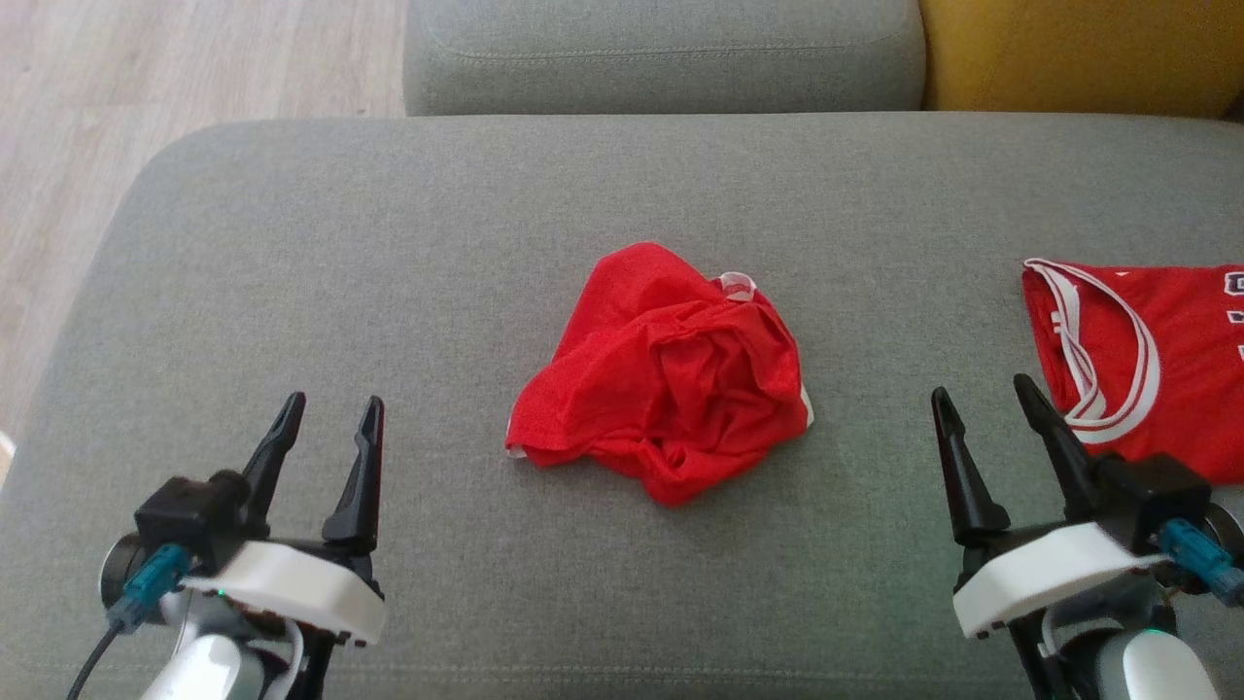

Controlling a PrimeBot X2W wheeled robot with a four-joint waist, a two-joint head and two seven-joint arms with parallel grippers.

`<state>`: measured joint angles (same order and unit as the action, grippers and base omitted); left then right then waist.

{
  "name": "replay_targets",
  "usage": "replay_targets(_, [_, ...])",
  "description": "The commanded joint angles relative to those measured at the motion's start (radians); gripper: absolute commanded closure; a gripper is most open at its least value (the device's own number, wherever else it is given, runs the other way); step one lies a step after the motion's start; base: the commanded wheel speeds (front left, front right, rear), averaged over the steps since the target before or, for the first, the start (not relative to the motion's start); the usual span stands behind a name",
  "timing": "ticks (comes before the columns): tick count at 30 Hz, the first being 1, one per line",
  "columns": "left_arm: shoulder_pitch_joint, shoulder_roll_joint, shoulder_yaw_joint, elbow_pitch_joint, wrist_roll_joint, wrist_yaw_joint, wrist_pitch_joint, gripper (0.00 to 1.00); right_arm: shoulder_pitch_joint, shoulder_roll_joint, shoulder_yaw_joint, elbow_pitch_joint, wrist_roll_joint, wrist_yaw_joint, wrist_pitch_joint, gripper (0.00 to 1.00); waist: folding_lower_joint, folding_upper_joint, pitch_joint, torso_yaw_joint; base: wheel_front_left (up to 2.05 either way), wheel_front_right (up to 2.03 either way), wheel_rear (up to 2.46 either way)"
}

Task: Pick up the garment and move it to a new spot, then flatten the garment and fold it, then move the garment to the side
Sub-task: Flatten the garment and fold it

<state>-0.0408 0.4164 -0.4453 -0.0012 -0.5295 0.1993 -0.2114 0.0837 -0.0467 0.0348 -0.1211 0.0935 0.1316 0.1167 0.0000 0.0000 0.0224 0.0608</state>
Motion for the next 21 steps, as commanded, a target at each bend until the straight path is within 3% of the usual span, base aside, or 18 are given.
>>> replay_targets(1, [-0.036, 0.032, 0.039, -0.037, -0.002, 0.007, 0.002, 0.00, -0.025, -0.004, 0.021, -0.042, -0.009, -0.001, 0.003, 0.00, 0.0000, 0.0000, 0.001, 0.001, 0.00, 0.00, 0.00])
replay_targets(21, [-0.056, 0.034, 0.031, -0.040, -0.003, 0.009, -0.002, 0.00, -0.057, -0.004, 0.035, -0.024, 0.001, -0.001, 0.008, 0.00, 0.0000, 0.0000, 0.025, 0.011, 0.00, 0.00, 0.00])
